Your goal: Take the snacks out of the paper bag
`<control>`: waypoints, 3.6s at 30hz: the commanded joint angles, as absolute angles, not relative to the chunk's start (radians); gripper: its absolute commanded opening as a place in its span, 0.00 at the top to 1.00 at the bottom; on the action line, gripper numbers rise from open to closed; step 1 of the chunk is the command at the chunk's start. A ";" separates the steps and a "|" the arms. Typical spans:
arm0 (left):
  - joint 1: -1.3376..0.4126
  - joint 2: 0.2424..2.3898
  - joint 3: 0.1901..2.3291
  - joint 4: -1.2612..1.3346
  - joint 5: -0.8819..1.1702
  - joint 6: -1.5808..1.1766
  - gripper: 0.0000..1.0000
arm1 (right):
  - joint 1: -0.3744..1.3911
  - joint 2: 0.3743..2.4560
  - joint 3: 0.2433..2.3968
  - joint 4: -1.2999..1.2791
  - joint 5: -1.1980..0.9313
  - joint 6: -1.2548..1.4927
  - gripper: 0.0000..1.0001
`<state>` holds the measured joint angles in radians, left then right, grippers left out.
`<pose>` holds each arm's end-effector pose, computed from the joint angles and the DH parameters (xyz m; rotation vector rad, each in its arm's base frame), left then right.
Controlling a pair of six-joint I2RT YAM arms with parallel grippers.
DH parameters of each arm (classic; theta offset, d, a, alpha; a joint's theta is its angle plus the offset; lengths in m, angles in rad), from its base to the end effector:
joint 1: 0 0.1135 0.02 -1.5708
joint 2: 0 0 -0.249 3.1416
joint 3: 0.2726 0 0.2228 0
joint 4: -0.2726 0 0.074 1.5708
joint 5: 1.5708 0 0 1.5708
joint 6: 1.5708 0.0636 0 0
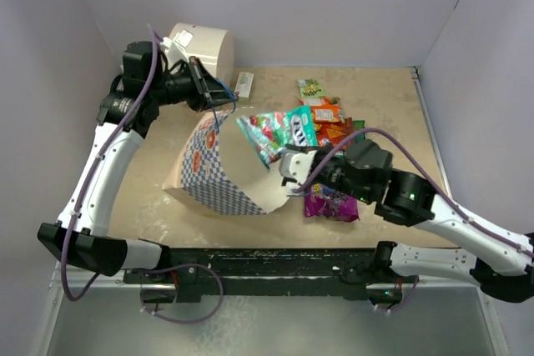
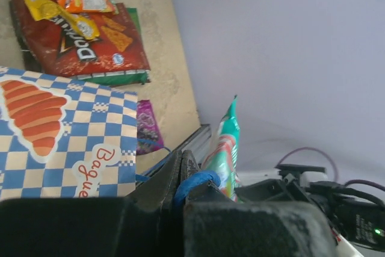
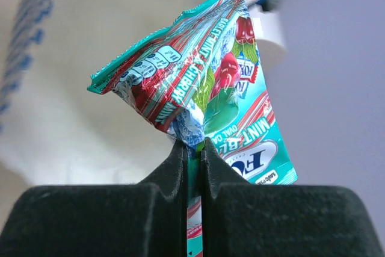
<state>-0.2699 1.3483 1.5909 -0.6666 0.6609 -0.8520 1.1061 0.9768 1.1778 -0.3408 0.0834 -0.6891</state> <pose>0.2519 -0.1102 0.4150 -0.1585 2.1660 -1.3443 0.1011 0.1898 0.4023 -1.3019 1.1177 0.2385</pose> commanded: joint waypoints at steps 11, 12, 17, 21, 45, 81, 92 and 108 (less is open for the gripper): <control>-0.073 1.226 1.400 -0.763 0.701 -0.949 1.00 | 0.965 1.022 1.244 0.076 0.357 -0.694 1.00; -0.066 1.209 1.373 -0.787 0.678 -0.932 1.00 | 0.964 1.028 1.243 0.080 0.354 -0.687 1.00; -0.047 1.169 1.381 -0.921 0.527 -0.845 1.00 | 0.942 1.050 1.242 0.080 0.360 -0.661 1.00; -0.040 1.162 1.435 -0.996 0.410 -0.795 1.00 | 0.899 1.058 1.253 0.084 0.341 -0.638 1.00; -0.034 1.166 1.578 -1.118 0.272 -0.673 0.51 | 0.318 1.326 1.190 0.045 -0.138 -0.668 1.00; -0.075 1.125 1.869 -1.205 0.189 -0.359 0.01 | 0.336 1.513 1.217 -0.247 -0.121 -0.707 0.49; -0.170 1.110 1.864 -1.116 0.210 -0.258 0.01 | 0.336 1.195 1.145 -0.300 -0.124 -0.161 0.00; -0.176 1.104 1.905 -0.762 0.227 -0.340 0.01 | 0.336 0.741 1.469 -0.453 0.193 0.349 0.01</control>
